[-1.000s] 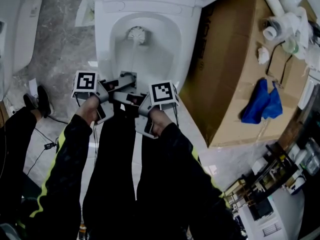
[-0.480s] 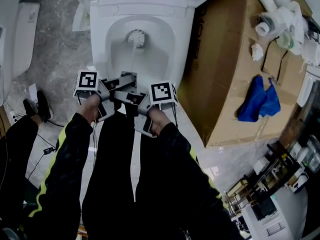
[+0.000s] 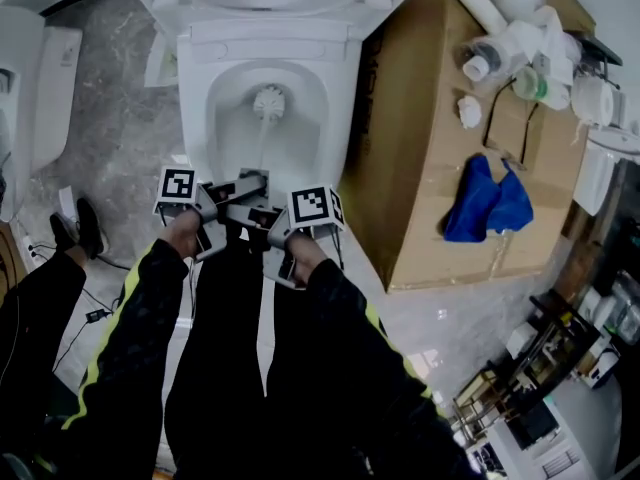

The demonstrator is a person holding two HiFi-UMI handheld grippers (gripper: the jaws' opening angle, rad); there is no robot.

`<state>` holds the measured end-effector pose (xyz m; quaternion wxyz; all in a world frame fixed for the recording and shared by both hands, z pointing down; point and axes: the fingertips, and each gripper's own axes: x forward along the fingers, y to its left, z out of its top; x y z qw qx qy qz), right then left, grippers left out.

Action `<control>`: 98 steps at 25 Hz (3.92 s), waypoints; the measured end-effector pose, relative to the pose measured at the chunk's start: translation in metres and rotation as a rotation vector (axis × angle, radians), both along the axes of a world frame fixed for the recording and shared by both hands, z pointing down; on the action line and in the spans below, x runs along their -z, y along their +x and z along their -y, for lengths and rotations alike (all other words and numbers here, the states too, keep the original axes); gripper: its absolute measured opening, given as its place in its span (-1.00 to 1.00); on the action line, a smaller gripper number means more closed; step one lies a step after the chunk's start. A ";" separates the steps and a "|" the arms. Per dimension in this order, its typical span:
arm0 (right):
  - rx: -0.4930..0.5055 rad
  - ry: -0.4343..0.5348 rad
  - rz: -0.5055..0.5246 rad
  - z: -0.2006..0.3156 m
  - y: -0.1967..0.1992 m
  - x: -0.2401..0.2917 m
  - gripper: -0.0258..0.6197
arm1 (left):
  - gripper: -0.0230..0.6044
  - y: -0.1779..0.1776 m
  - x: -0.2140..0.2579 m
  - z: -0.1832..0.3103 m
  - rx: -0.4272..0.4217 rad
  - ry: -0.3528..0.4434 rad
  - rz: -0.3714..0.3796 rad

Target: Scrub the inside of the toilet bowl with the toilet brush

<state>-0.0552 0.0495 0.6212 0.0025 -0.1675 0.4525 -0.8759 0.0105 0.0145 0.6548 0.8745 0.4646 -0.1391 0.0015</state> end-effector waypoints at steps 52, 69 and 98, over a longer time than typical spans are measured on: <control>0.242 0.260 0.102 -0.089 0.071 0.329 -0.27 | -0.10 0.057 0.337 -0.068 0.221 0.225 0.075; 0.289 0.357 0.124 -0.143 0.093 0.343 -0.27 | -0.10 0.083 0.354 -0.119 0.226 0.289 0.041; 0.314 0.426 0.062 -0.447 0.040 0.328 -0.27 | -0.10 0.029 0.338 -0.420 0.189 0.328 -0.007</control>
